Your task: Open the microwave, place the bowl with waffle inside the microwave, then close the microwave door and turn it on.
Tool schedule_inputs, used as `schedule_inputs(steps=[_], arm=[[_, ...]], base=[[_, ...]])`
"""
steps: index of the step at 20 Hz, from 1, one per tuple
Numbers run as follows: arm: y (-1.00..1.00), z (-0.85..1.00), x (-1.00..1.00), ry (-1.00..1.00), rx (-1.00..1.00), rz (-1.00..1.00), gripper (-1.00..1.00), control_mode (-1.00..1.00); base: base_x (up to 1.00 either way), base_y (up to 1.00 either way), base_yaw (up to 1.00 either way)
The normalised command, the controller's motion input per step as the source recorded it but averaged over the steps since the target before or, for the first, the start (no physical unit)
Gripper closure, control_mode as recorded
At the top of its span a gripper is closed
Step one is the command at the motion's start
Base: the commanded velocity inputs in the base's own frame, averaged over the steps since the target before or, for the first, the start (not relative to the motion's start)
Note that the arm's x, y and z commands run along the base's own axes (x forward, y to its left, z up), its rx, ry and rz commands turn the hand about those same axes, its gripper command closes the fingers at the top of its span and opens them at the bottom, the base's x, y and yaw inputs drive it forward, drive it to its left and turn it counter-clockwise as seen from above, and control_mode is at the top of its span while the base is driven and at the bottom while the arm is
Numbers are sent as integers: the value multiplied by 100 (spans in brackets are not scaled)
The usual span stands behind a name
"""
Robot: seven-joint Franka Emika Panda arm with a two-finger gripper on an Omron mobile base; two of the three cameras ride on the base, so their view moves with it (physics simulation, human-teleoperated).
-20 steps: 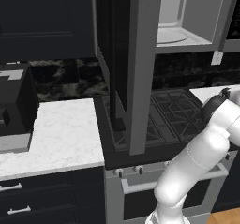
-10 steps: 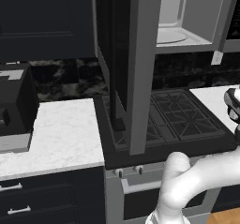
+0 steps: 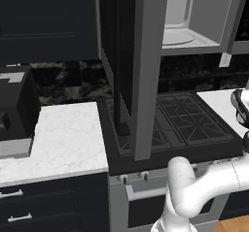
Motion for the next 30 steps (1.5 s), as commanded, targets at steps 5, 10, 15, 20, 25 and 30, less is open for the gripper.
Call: schedule_inputs(steps=[5,10,15,20,25,30], arm=[[-26,-36,16,1,8,5,-100,-100],[-8,-47,17,0,7,4,-100,-100],[42,-30,0,-5,1,1,100,-100],[67,-24,0,-1,0,1,100,-100],[57,-19,0,0,0,1,100,-100],[45,0,0,-5,0,7,100,-100]], base=[[0,0,0],[0,0,0],[0,0,0],[0,0,0],[0,0,0],[0,0,0]])
